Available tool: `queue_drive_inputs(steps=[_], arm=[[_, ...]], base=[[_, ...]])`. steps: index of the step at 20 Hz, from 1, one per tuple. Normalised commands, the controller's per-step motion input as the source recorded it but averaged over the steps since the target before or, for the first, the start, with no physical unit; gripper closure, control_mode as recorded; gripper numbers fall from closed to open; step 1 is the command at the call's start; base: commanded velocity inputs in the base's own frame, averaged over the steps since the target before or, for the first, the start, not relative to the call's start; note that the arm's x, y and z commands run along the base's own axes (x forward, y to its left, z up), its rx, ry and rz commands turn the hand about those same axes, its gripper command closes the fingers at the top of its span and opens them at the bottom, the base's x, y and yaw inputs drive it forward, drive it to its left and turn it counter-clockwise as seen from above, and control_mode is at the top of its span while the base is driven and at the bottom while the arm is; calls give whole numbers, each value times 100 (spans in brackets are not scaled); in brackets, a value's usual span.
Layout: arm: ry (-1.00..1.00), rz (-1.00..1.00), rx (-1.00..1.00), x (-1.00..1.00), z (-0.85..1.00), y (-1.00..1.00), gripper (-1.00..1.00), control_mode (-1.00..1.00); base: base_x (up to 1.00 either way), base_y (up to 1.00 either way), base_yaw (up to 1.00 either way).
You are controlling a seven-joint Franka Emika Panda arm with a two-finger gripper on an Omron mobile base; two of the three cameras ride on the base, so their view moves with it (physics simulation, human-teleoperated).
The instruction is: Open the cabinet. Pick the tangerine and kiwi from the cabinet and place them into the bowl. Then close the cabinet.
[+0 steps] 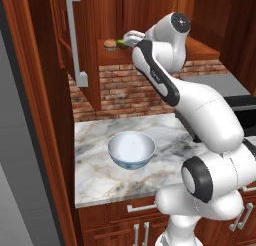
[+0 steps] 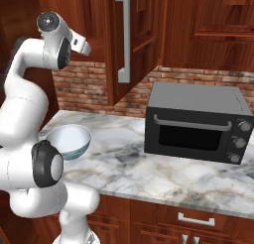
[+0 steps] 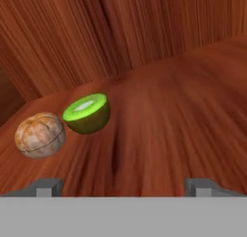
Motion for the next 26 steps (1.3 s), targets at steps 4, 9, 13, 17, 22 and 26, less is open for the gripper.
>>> queue_drive_inputs(steps=[4,9,13,17,22,26], arm=[[0,0,-5,60,9,4,-100,-100],[0,0,-5,64,17,8,-100,-100],[0,0,-7,44,6,20,-100,-100],[0,0,-1,0,0,0,-100,-100],[0,0,0,0,-1,2,-100,-100],[0,0,-1,0,-11,26,-100,-100]], base=[[0,0,0],[0,0,0],[0,0,0],[0,0,0],[0,0,0],[0,0,0]])
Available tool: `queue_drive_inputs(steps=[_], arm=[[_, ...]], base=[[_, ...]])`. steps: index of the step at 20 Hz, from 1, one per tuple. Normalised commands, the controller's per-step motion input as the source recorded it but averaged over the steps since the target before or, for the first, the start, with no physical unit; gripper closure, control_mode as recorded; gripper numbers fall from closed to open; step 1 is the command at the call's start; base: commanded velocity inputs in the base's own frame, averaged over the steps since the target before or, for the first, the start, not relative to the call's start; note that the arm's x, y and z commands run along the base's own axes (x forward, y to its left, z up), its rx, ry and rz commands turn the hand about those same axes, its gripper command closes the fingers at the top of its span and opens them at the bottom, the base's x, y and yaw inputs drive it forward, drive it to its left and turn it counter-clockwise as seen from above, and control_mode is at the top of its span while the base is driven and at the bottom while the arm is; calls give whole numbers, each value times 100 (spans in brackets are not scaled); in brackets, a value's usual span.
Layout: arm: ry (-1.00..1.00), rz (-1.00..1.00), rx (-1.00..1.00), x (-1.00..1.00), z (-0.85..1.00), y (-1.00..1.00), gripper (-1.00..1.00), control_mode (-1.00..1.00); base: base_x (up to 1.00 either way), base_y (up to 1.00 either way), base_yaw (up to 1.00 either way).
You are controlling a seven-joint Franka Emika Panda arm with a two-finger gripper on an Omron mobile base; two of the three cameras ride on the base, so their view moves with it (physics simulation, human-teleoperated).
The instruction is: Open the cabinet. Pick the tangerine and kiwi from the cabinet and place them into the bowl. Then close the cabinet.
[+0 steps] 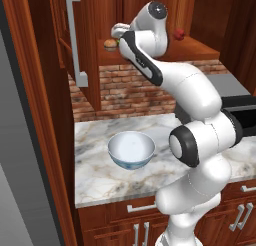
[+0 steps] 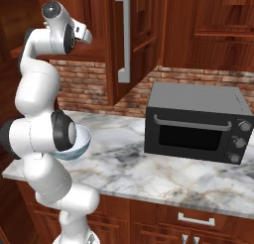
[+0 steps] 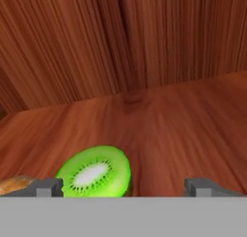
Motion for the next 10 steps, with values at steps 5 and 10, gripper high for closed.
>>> queue_drive_inputs(steps=[5,10], arm=[[0,0,0,0,-10,21,-100,-100],[0,0,0,1,0,0,-100,-100]], base=[[0,0,0],[0,0,0]])
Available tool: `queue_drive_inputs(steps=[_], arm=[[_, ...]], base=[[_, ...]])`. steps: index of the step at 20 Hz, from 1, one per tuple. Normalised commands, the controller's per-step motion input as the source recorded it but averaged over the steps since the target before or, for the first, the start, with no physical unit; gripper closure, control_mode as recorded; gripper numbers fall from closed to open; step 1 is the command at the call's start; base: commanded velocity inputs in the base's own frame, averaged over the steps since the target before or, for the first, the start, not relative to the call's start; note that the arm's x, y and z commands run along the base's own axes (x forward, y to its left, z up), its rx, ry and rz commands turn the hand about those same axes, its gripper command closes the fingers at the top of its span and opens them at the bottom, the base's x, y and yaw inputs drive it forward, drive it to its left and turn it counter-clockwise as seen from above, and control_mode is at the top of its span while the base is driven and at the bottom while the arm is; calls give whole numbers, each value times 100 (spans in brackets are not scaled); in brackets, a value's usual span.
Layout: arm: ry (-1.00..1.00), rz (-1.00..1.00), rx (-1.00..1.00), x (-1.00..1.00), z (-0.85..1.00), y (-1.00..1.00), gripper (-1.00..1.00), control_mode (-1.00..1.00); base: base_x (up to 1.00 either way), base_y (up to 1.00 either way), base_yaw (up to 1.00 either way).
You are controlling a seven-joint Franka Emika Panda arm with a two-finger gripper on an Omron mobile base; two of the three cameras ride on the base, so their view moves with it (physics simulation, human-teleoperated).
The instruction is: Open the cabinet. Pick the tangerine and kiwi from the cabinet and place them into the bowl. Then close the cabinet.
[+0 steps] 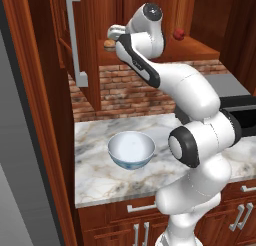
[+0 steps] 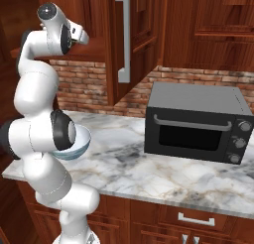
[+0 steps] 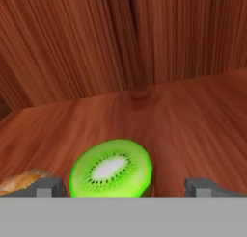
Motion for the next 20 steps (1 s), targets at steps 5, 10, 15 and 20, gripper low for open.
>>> queue_drive_inputs(steps=[5,10,15,20], arm=[[0,0,0,20,0,0,-100,-100],[0,0,0,24,-3,0,-100,-100],[0,0,0,1,0,0,-100,-100],[0,0,0,5,0,0,-100,-100]], base=[[0,0,0],[0,0,0],[0,0,0],[0,0,0]])
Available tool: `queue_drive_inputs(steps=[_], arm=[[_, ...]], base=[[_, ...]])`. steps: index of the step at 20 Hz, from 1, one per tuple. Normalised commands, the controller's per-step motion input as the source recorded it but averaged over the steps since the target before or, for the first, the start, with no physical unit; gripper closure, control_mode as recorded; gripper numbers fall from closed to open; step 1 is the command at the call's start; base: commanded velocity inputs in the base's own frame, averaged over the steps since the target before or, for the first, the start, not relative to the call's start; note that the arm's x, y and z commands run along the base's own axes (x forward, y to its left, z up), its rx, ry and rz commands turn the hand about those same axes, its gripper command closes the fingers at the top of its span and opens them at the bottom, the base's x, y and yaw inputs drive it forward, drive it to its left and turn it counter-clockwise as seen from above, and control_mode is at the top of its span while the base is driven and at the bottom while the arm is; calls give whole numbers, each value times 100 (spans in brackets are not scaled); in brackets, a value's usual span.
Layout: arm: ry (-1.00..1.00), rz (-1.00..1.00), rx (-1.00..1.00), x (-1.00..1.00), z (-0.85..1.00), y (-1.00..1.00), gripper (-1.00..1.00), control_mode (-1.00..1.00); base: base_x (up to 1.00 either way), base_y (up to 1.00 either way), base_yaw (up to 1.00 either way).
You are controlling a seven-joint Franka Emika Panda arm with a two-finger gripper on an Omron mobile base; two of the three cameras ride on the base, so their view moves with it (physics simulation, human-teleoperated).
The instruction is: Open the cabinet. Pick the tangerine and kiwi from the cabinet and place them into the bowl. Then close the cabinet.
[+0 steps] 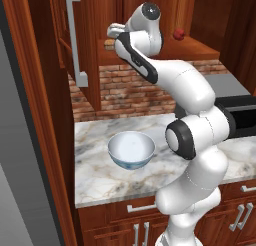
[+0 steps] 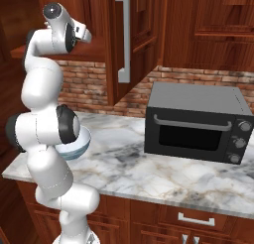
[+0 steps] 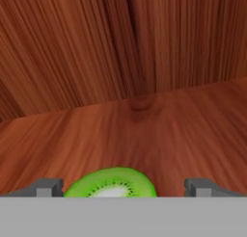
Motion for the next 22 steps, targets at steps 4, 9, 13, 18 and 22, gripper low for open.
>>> queue_drive_inputs(steps=[4,9,13,18,22], arm=[[0,0,0,0,-9,0,-100,-100],[0,0,0,0,-16,0,-100,-100],[0,0,0,0,-25,0,-100,-100],[0,0,0,0,-19,0,100,-100],[0,0,0,0,0,0,100,-100]], base=[[0,0,0],[0,0,0],[0,0,0],[0,0,0],[0,0,0]])
